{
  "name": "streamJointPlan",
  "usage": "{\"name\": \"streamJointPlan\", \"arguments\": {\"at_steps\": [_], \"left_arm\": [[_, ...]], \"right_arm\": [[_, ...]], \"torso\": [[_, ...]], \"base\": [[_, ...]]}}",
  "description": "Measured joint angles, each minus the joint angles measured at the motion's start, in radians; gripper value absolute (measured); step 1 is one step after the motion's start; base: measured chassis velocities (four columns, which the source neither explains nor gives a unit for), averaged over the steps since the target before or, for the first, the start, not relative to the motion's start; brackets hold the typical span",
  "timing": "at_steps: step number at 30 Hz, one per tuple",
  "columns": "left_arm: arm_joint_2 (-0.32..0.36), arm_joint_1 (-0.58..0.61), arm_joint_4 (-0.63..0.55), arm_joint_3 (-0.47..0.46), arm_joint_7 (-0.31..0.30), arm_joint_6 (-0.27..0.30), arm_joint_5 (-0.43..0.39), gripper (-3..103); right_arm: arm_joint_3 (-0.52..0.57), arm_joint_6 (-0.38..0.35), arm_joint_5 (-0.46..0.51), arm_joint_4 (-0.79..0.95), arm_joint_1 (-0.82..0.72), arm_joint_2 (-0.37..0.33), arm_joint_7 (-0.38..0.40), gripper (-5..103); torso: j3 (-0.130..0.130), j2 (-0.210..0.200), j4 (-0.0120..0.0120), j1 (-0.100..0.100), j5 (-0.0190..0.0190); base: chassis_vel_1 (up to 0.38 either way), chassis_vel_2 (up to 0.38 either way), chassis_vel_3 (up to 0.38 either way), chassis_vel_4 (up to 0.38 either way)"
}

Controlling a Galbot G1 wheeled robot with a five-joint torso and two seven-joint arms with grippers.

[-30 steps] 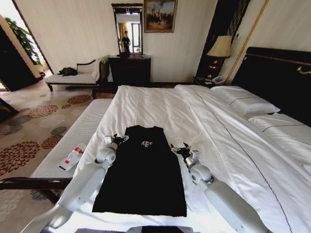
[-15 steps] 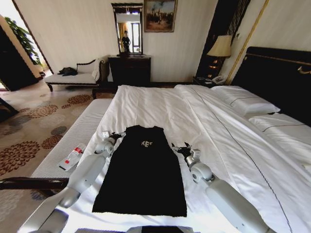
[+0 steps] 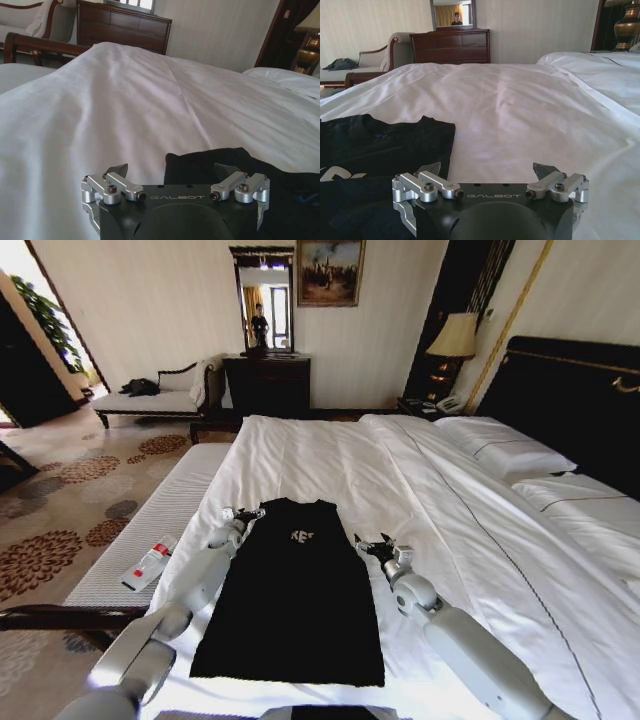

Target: Fold the clothes on the bed.

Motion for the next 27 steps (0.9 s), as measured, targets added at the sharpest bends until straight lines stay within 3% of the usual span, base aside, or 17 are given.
{"name": "streamJointPlan", "arguments": {"at_steps": [12, 17, 19, 21, 24, 27], "left_arm": [[-0.129, -0.119, 0.251, -0.01, 0.065, -0.038, 0.09, 96], [-0.144, -0.128, 0.285, -0.016, 0.062, -0.044, 0.124, 76], [-0.144, -0.127, 0.286, -0.016, 0.06, -0.049, 0.131, 76], [-0.138, -0.121, 0.283, -0.014, 0.054, -0.061, 0.141, 64], [-0.137, -0.121, 0.282, -0.015, 0.049, -0.067, 0.141, 59], [-0.131, -0.121, 0.274, -0.015, 0.038, -0.071, 0.136, 43]], "right_arm": [[0.002, -0.002, 0.012, -0.011, 0.005, 0.001, 0.008, 100], [0.007, -0.002, 0.016, -0.011, 0.004, 0.002, 0.013, 100], [0.008, -0.002, 0.016, -0.012, 0.003, 0.002, 0.013, 100], [0.008, -0.002, 0.016, -0.014, 0.002, 0.002, 0.013, 100], [0.007, -0.002, 0.016, -0.016, 0.005, 0.005, 0.013, 100], [0.0, -0.002, 0.027, -0.027, 0.017, 0.012, 0.014, 100]], "torso": [[0.0, 0.0, 0.0, 0.0, 0.0001], [0.0, 0.0, 0.0001, 0.0, -0.0001], [0.0, 0.0, 0.0001, 0.0, -0.0001], [0.0, 0.0, 0.0, 0.0, -0.0001], [0.0, 0.0, 0.0001, 0.0, -0.0001], [0.0, 0.0, 0.0001, 0.0, -0.0001]], "base": [[0.0, 0.0, 0.0, 0.0], [0.0, 0.0, 0.0, 0.0], [0.0, 0.0, 0.0, 0.0], [0.0, 0.0, 0.0, 0.0], [0.0, 0.0, 0.0, 0.0], [0.0, 0.0, 0.0, 0.0]]}}
